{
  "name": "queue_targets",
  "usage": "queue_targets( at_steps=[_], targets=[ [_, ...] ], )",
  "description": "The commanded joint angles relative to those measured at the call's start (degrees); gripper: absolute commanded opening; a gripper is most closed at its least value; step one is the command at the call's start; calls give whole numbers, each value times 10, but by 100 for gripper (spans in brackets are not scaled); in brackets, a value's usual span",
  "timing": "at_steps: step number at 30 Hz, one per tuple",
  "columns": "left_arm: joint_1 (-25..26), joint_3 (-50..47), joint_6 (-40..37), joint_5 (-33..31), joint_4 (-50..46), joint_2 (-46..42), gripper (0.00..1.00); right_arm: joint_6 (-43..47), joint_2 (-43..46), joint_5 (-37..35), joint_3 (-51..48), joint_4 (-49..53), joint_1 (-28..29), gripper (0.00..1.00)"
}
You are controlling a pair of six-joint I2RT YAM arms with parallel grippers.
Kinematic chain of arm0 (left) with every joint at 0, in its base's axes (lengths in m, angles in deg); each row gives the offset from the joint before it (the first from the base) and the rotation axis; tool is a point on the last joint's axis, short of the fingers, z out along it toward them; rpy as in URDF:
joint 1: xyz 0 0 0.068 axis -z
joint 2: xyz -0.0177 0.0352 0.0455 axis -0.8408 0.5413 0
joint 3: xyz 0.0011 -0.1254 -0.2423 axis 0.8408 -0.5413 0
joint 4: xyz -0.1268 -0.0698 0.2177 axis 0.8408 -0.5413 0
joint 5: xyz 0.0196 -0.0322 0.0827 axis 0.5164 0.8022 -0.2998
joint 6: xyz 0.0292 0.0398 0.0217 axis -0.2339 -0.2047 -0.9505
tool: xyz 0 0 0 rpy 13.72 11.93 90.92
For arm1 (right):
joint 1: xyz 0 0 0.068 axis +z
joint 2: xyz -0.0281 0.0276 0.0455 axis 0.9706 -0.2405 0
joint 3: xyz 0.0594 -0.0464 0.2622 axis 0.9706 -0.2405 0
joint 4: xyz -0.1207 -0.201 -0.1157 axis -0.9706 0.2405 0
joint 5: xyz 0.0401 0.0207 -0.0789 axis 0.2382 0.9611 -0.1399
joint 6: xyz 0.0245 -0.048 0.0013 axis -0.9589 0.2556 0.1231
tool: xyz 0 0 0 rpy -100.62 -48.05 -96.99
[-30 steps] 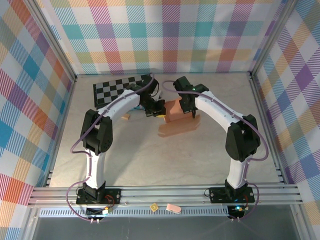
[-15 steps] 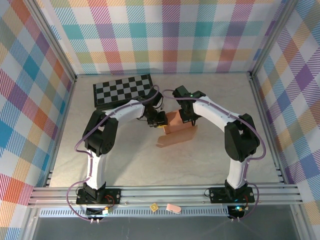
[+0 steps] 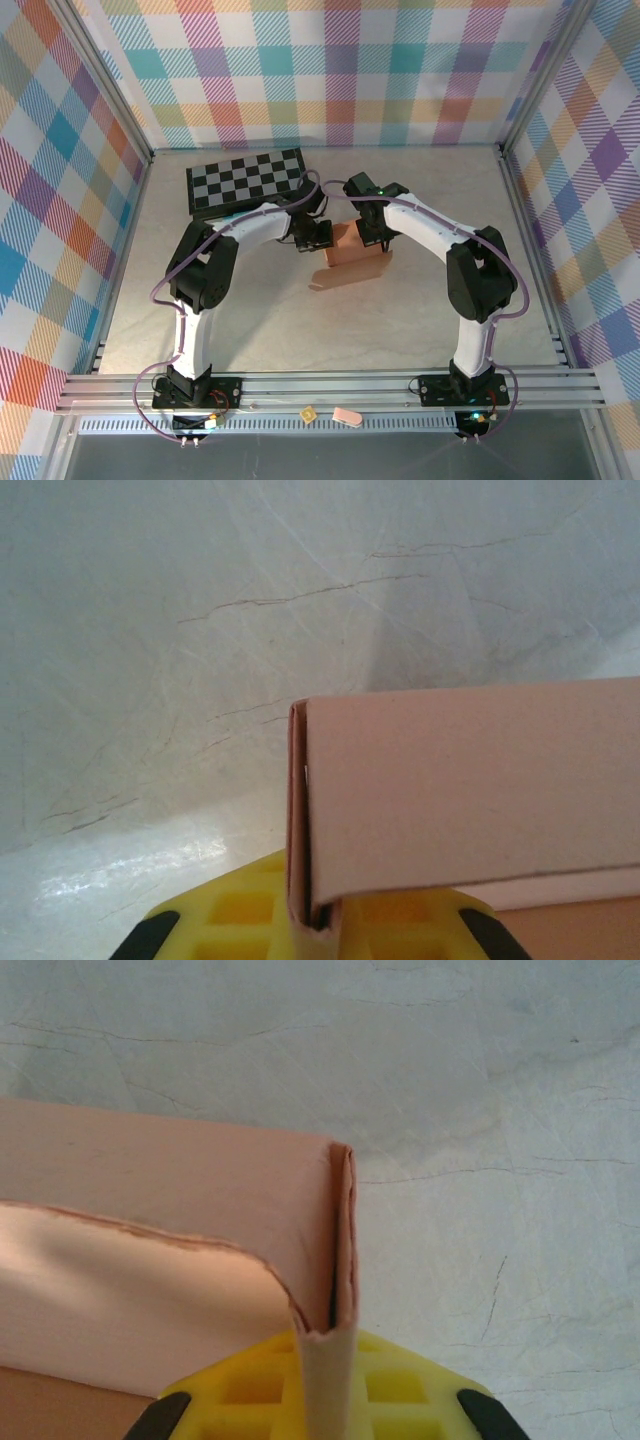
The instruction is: Fold the paper box
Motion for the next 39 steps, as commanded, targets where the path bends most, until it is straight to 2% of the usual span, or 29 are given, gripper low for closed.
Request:
queue_targets(
  at_steps=[1,4,13,15,18,22,24,26,32,39],
  targets=[
    [13,3,4,-73,4,-6,8,0,-6,11,3,18,7,0],
    [31,4,17,-128,-16,-8,0,0,-7,8,3,18,8,0],
    [67,16,59,-216,-70,0,0,-5,-9,6,4,19,8,0],
    [68,13,62,-210,-62,-5,1,-5,-9,5,4,18,8,0],
    [68,5,61,-206,-42,-23,20,-5,-8,4,3,19,8,0],
    [64,-7,50,-198,-7,-58,32,-7,-8,5,3,18,8,0],
    [57,-18,49,-174,16,-68,35,-8,-9,6,2,18,8,0],
    [49,-23,46,-148,28,-67,44,-10,-10,6,4,20,8,0],
    [36,-49,43,-134,45,-82,46,-11,-11,7,3,23,8,0],
    [21,-79,35,-103,66,-100,43,-14,-16,8,6,28,8,0]
  ],
)
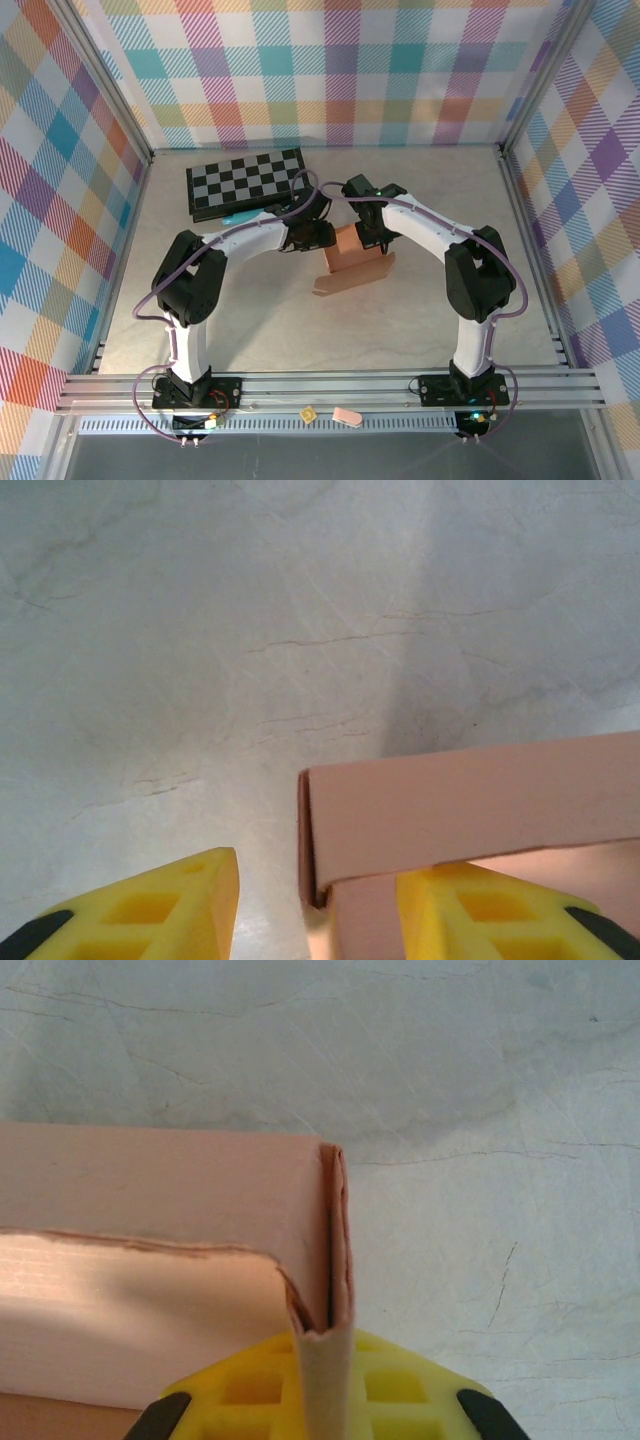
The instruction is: Fold the paper box
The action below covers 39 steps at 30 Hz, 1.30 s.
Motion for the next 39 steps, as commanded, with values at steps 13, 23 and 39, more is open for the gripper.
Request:
queue_targets(
  at_steps=[13,23,39],
  targets=[
    [24,-83,28,50,33,-48,41,-13,-16,5,16,19,3,0],
    [42,-87,40,41,50,-27,22,-11,-14,9,17,21,3,0],
    [66,-78,40,-9,-2,5,1,-16,-13,11,13,19,3,0]
  ],
)
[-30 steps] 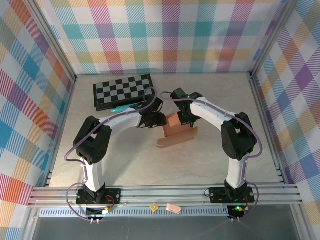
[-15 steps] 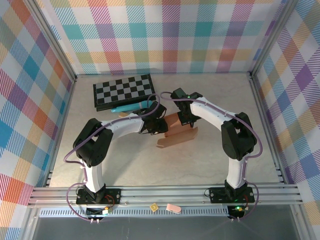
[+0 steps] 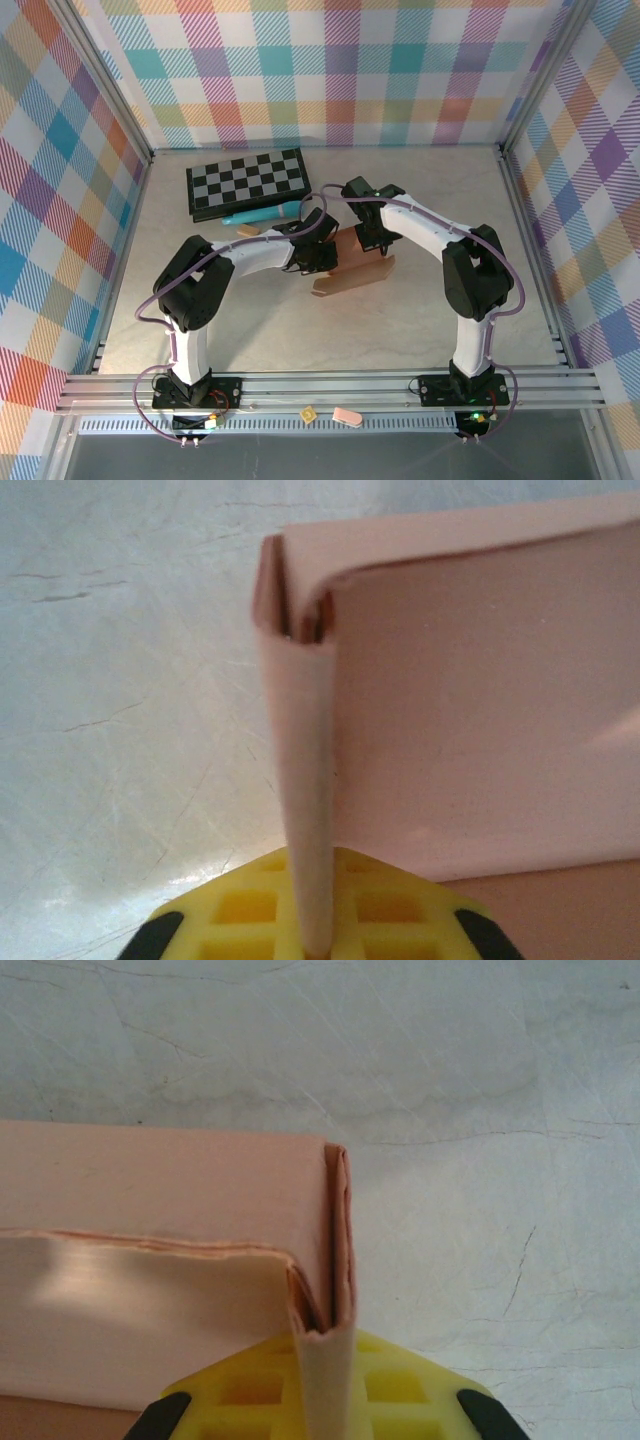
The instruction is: Fold the paper box
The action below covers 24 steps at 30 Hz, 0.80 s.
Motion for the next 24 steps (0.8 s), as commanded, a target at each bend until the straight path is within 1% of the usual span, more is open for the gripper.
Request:
queue_targets(
  at_steps=[1,8,11,13,15,17,19,21,23,24],
  targets=[
    [13,11,-8,-37,-54,18,0,-8,-3,1,12,9,3,0],
    [31,56,-4,-96,-137,39,0,-10,-3,1,16,10,4,0],
    [36,61,-2,-115,-138,28,0,-14,-3,1,15,11,4,0],
    [36,73,-1,-124,-145,17,21,-19,0,3,11,10,4,0],
    [36,86,0,-132,-152,2,34,-24,4,2,5,7,4,0],
    [36,105,3,-137,-162,-16,42,-29,10,4,-2,4,4,0],
    [36,122,8,-135,-173,-29,47,-35,14,6,-6,2,4,0],
    [33,131,15,-122,-184,-40,50,-42,16,8,-11,1,4,0],
    [32,136,24,-118,-197,-53,62,-52,18,8,-15,1,4,0],
    [30,135,30,-119,-204,-59,64,-55,20,10,-17,0,4,0]
  ],
)
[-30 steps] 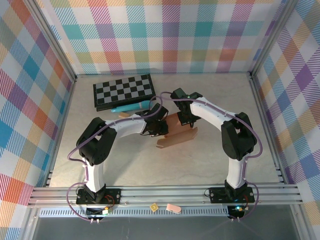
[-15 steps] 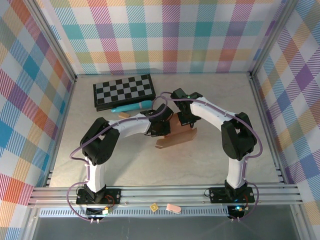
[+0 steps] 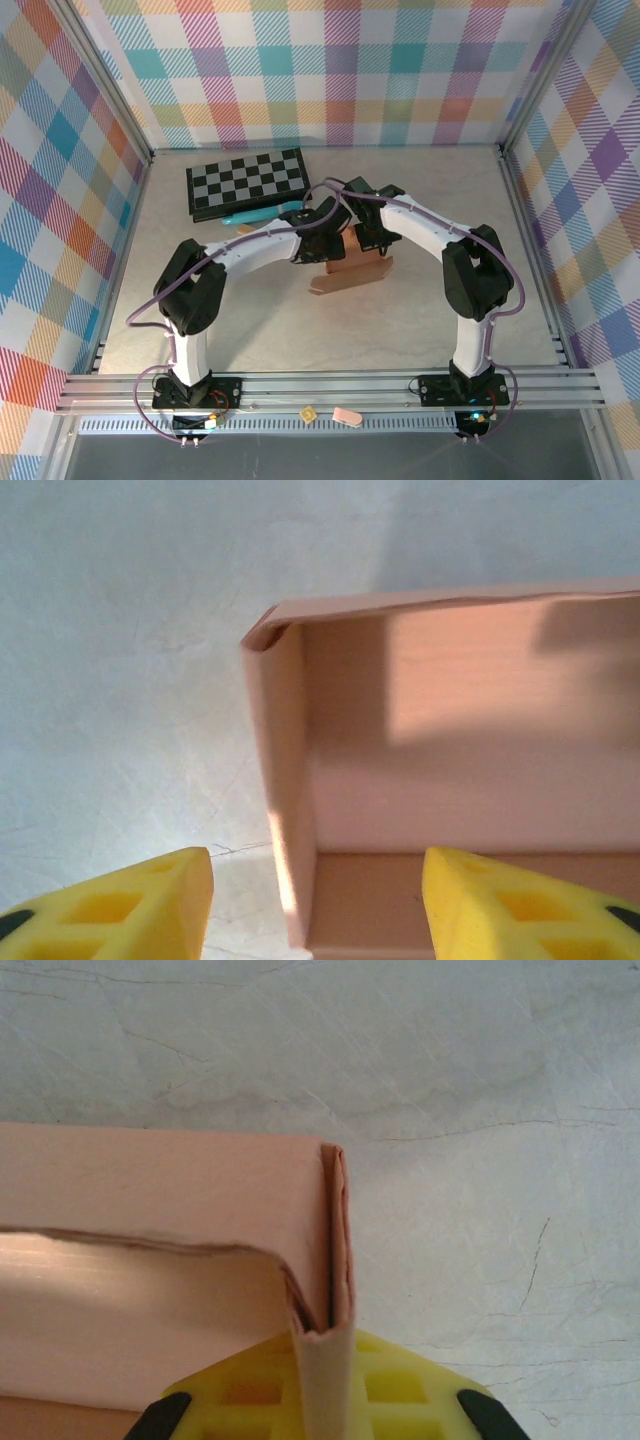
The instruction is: Fold the paper box
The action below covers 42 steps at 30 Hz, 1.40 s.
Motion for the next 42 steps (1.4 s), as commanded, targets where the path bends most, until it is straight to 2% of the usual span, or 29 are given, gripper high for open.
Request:
queue_targets(
  at_steps=[1,10,14,18,22,29,35,42],
  targets=[
    [-4,13,22,-6,-44,-50,65,-29,23,5,-18,0,3,0],
    [-55,-40,62,-37,34,-167,64,-142,93,33,-101,-42,3,0],
    [-74,-34,50,-51,30,-197,63,-236,123,46,-114,-33,-2,0],
    [-84,-37,41,-49,20,-219,62,-359,129,98,-123,-25,-27,0],
    [-86,-27,31,-43,-1,-231,62,-486,117,130,-112,5,-53,0],
    [-86,-9,17,-43,-40,-250,62,-719,74,243,-123,25,-95,0],
    [-86,-10,10,-44,-61,-269,62,-844,16,292,-95,89,-100,0],
    [-85,-23,5,-40,-69,-283,61,-941,-12,322,-94,69,-100,0]
  ],
)
